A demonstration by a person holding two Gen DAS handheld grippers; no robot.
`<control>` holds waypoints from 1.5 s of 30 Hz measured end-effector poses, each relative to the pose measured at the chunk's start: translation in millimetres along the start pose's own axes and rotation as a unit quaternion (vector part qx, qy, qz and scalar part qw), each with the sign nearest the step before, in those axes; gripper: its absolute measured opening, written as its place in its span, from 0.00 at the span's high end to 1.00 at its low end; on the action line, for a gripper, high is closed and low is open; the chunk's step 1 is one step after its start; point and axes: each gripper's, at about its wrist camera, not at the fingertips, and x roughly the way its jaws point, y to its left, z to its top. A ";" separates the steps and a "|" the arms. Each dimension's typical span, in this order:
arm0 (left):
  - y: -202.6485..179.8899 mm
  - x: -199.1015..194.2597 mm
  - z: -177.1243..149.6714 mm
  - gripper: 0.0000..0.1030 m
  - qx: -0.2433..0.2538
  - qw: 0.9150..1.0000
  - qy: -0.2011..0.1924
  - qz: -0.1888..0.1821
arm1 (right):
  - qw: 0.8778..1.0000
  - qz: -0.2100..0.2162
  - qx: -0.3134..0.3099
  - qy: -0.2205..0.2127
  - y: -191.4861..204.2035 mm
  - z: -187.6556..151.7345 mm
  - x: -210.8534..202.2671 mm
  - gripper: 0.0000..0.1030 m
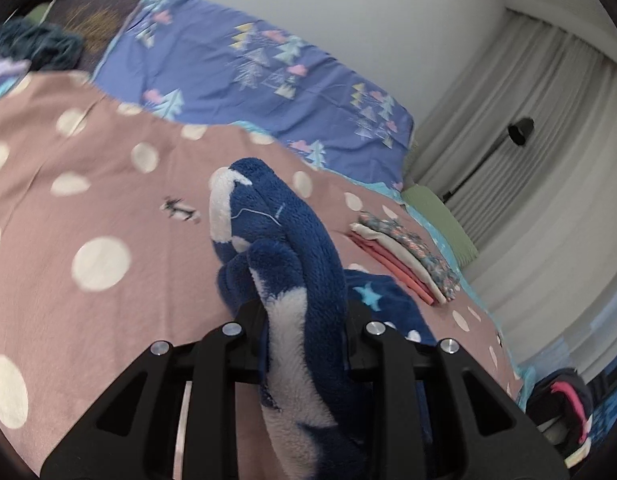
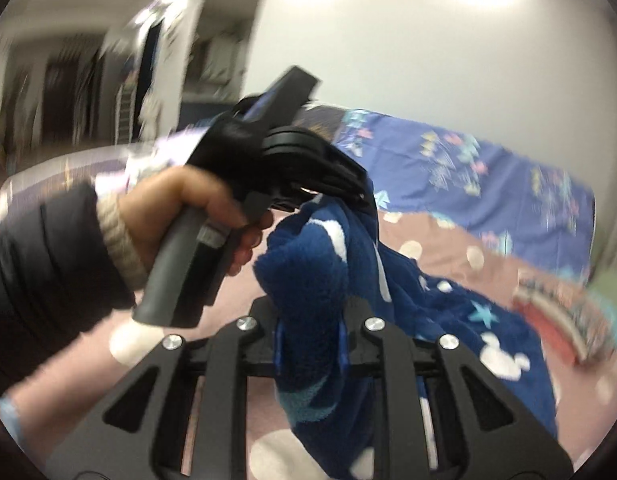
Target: Fold small clothes
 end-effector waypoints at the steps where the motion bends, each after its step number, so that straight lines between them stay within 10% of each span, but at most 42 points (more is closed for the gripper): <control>1: -19.6 6.5 5.4 0.76 0.017 1.000 0.004 0.001 | 1.000 0.004 0.031 -0.004 -15.5 0.4 -9.0 0.82; 14: -221.2 162.4 -24.2 0.75 0.213 0.965 0.133 0.073 | 0.945 -0.008 0.328 -0.008 -199.4 -72.0 -84.4 0.83; 21: -257.7 249.6 -77.6 0.65 0.268 0.933 0.206 0.123 | 0.907 -0.026 0.420 0.024 -245.8 -135.7 -94.6 0.83; 27: -275.0 241.3 -85.1 0.47 0.287 0.934 0.199 0.081 | 0.871 0.013 0.489 0.054 -258.5 -178.8 -92.1 0.83; 31: -288.3 192.2 -59.7 0.46 0.306 0.940 0.137 0.058 | 0.870 0.018 0.490 0.053 -257.7 -180.4 -96.1 0.83; 34: -278.9 158.5 -55.0 0.47 0.339 0.930 0.115 0.085 | 0.873 0.015 0.484 0.053 -255.3 -179.8 -98.7 0.82; 39: -234.7 152.8 -82.2 0.85 0.375 0.903 0.182 0.101 | 0.875 0.013 0.481 0.056 -257.3 -179.9 -94.2 0.80; 45: -230.3 191.7 -116.8 1.00 0.392 0.892 0.202 0.101 | 0.895 -0.042 0.441 0.055 -261.8 -163.2 -108.1 0.71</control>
